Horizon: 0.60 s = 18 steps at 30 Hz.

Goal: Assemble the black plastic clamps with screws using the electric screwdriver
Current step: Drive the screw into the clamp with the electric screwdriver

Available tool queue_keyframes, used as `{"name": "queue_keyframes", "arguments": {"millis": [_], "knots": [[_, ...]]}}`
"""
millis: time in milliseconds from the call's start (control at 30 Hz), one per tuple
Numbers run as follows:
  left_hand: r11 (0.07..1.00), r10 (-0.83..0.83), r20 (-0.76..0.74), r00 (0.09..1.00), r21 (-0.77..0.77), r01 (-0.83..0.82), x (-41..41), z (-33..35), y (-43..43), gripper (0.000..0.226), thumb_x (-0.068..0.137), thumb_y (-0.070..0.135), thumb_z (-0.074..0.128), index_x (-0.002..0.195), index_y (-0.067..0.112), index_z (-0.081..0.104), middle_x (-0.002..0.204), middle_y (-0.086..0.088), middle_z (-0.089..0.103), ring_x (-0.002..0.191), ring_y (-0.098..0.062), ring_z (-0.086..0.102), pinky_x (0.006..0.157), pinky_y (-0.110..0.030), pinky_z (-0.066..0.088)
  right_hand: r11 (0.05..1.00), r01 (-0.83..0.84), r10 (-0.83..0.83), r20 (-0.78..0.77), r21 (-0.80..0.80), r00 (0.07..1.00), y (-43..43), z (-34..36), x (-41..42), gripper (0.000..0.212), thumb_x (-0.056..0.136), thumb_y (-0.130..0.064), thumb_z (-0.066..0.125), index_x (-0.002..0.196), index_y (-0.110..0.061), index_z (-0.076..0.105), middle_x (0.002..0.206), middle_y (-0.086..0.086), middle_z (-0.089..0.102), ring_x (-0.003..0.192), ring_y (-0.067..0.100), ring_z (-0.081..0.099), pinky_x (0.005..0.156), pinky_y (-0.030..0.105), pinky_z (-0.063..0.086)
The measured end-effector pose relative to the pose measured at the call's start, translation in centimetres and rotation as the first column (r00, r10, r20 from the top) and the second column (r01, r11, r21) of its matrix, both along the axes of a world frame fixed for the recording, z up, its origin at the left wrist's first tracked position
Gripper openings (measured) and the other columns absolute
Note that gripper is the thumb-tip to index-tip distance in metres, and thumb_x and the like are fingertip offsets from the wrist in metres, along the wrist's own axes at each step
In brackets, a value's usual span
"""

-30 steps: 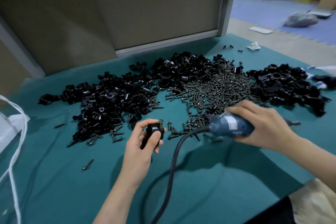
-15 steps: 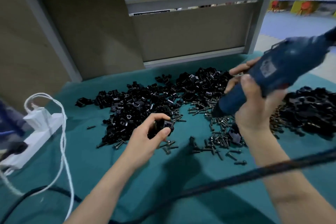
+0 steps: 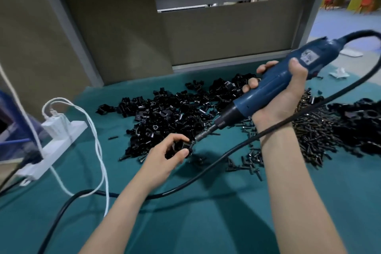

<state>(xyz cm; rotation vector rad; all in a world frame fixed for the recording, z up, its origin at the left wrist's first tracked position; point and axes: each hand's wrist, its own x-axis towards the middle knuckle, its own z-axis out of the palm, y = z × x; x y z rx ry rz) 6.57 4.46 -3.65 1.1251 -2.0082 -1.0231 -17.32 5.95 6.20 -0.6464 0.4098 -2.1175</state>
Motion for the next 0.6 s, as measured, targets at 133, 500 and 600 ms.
{"name": "queue_keyframes", "arguments": {"millis": [133, 500, 600], "knots": [[1.0, 0.011, 0.063, 0.998, -0.003, -0.011, 0.4, -1.3, -0.1, 0.021, 0.092, 0.035, 0.061, 0.105, 0.05, 0.055, 0.078, -0.001, 0.064, 0.063, -0.01, 0.051, 0.066, -0.029, 0.043, 0.998, -0.043, 0.044, -0.027, 0.036, 0.999, -1.3, -0.9, 1.0, 0.035, 0.07, -0.044, 0.061, 0.088, -0.014, 0.057, 0.073, 0.0, 0.057, 0.047, 0.014, 0.05, 0.048, 0.023, 0.043], [0.988, -0.007, 0.277, 0.961, -0.149, 0.05, 0.7, -3.0, 0.2, 0.024, 0.094, 0.035, 0.058, 0.116, 0.043, 0.053, 0.116, 0.016, 0.059, 0.095, -0.001, 0.053, 0.069, -0.01, 0.038, 0.972, 0.021, -0.066, 0.188, 0.233, 0.98, -2.3, -7.6, -0.4, 0.033, 0.089, -0.046, 0.043, 0.081, -0.016, 0.05, 0.072, -0.002, 0.056, 0.047, 0.012, 0.047, 0.047, 0.02, 0.038], [0.989, -0.019, 0.303, 0.953, -0.136, 0.063, 0.8, -3.0, 0.3, 0.026, 0.094, 0.035, 0.057, 0.119, 0.043, 0.052, 0.116, 0.015, 0.059, 0.094, -0.003, 0.053, 0.069, -0.011, 0.037, 0.966, 0.022, -0.081, 0.223, 0.257, 0.971, -2.5, -8.5, -0.9, 0.035, 0.089, -0.048, 0.043, 0.08, -0.015, 0.05, 0.072, -0.001, 0.054, 0.046, 0.012, 0.047, 0.046, 0.02, 0.037]]}}
